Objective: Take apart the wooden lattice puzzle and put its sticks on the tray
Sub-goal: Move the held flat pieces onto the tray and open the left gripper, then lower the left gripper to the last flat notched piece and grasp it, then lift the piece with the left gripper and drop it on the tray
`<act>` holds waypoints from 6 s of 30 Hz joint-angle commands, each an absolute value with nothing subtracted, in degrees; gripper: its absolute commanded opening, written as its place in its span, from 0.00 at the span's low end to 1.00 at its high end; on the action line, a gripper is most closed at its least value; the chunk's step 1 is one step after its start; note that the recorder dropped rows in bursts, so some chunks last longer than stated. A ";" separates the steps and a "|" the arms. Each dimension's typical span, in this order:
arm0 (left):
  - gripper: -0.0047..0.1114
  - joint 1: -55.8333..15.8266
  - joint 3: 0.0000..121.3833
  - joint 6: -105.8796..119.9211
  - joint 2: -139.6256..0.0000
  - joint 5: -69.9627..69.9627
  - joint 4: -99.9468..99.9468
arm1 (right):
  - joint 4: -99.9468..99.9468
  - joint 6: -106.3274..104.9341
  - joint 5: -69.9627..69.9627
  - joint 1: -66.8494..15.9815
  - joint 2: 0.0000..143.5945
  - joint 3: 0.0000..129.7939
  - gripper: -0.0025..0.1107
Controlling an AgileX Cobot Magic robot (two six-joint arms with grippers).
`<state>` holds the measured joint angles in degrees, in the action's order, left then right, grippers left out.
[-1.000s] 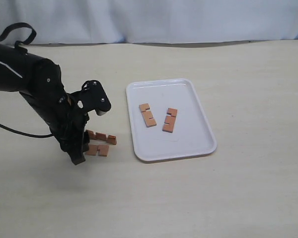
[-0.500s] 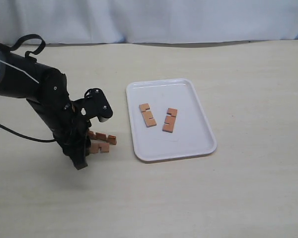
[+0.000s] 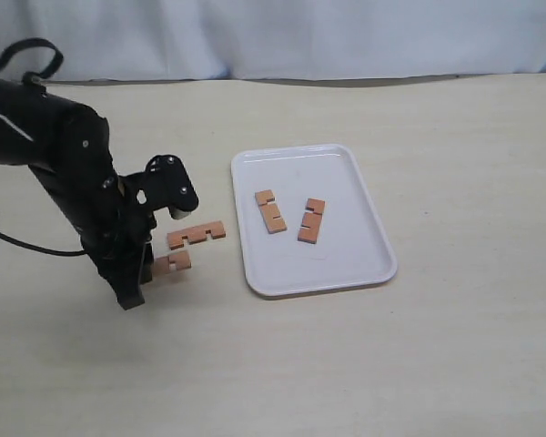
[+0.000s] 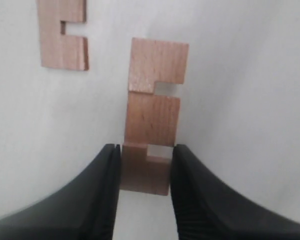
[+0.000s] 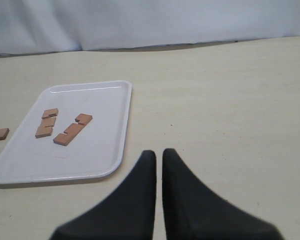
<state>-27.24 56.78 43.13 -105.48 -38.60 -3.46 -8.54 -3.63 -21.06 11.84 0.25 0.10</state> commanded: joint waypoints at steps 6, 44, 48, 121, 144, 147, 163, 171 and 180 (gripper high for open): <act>0.04 -27.55 56.88 43.25 -94.67 -31.04 -24.94 | -8.53 -3.75 -20.98 12.16 0.00 0.00 0.06; 0.61 -43.71 82.15 9.97 -115.20 -33.66 -8.44 | -8.53 -3.75 -20.88 12.16 0.00 0.00 0.06; 0.61 -42.42 82.15 9.97 -109.73 -41.15 -1.83 | -8.53 -3.75 -20.99 12.16 0.00 0.00 0.06; 0.57 -25.98 71.76 37.19 -117.65 -36.52 -14.13 | -8.53 -3.75 -20.99 12.16 0.00 0.00 0.06; 0.55 -25.98 71.76 37.19 -119.65 -32.07 -17.60 | -8.53 -3.75 -20.99 12.16 0.00 0.00 0.06; 0.55 -25.98 71.76 37.19 -119.95 -32.07 -17.60 | -8.53 -3.75 -20.99 12.16 0.00 0.00 0.06; 0.04 -25.98 71.76 37.87 -120.22 -33.29 -16.53 | -8.53 -3.75 -20.99 12.16 0.00 0.00 0.06; 0.04 -25.98 71.76 37.87 -111.72 -34.72 -17.06 | -8.53 -3.75 -20.99 12.16 0.00 0.00 0.06; 0.04 -31.06 71.89 37.75 -107.13 -22.06 -32.16 | -8.53 -3.75 -20.99 12.16 0.00 0.00 0.06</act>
<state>-27.87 71.50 37.71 -106.46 -27.27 -29.04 -8.54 -3.63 -21.06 11.84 0.25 0.10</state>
